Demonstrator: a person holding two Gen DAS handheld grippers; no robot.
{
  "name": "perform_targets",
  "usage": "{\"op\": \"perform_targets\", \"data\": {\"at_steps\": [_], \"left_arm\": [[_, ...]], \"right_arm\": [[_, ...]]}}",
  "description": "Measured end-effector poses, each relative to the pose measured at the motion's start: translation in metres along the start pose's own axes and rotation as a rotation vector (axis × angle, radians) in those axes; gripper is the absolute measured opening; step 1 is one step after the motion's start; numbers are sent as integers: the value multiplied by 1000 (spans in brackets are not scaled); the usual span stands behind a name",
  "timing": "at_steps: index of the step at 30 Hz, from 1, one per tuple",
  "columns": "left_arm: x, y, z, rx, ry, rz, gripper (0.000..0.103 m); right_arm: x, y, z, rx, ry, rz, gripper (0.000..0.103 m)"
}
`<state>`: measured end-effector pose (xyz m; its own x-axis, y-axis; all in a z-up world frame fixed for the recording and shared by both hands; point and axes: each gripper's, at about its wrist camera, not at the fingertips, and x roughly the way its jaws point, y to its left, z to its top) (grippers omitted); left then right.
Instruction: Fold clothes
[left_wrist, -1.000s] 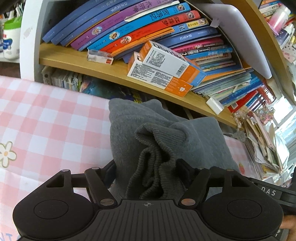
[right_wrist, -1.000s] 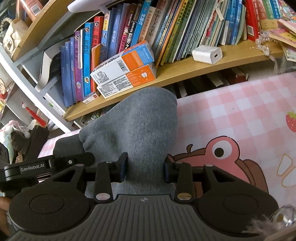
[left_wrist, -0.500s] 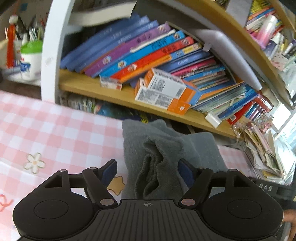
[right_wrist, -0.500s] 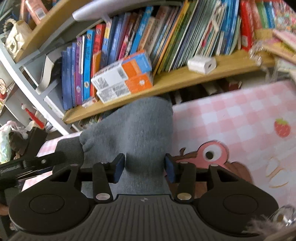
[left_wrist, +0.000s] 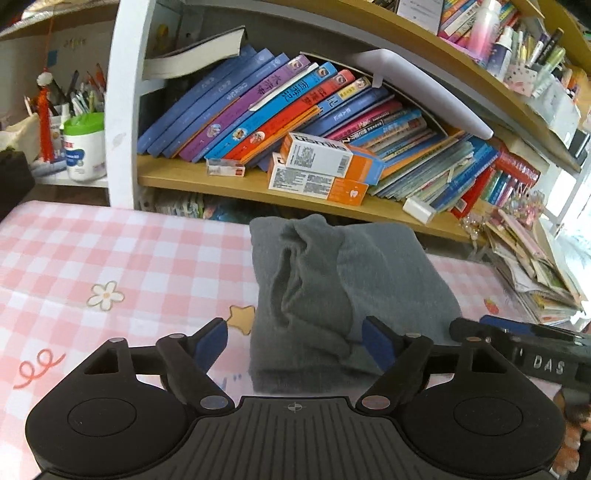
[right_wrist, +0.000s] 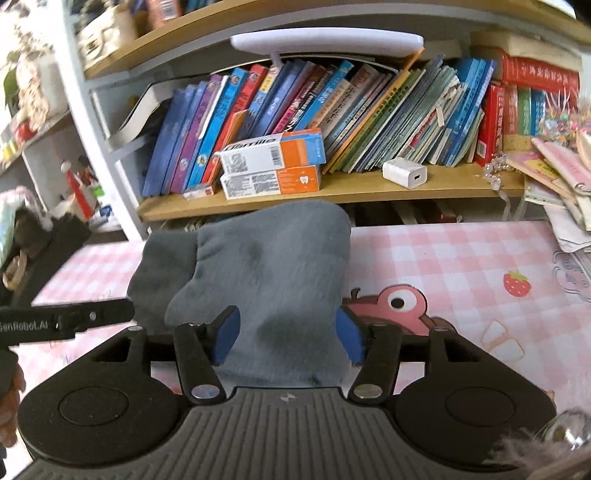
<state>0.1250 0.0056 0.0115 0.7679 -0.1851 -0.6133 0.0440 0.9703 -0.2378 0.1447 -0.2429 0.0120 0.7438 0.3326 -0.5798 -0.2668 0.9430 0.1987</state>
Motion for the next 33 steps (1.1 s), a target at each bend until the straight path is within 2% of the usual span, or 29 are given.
{"op": "perform_targets", "data": {"at_steps": [4, 8, 12, 14, 33], "left_arm": [[-9, -3, -16, 15, -12, 42, 86], [-18, -5, -29, 24, -17, 95, 89], [-29, -7, -37, 8, -42, 137, 98], [-35, -9, -40, 7, -55, 147, 99], [-43, -18, -44, 75, -53, 153, 102]], "right_arm": [[-13, 14, -19, -52, -8, -40, 60], [-22, 21, -31, -49, -16, -79, 72], [-32, 24, -39, -38, -26, -101, 80], [-35, 25, -42, -32, -24, -108, 82], [-42, 31, -50, -35, 0, -121, 88]]}}
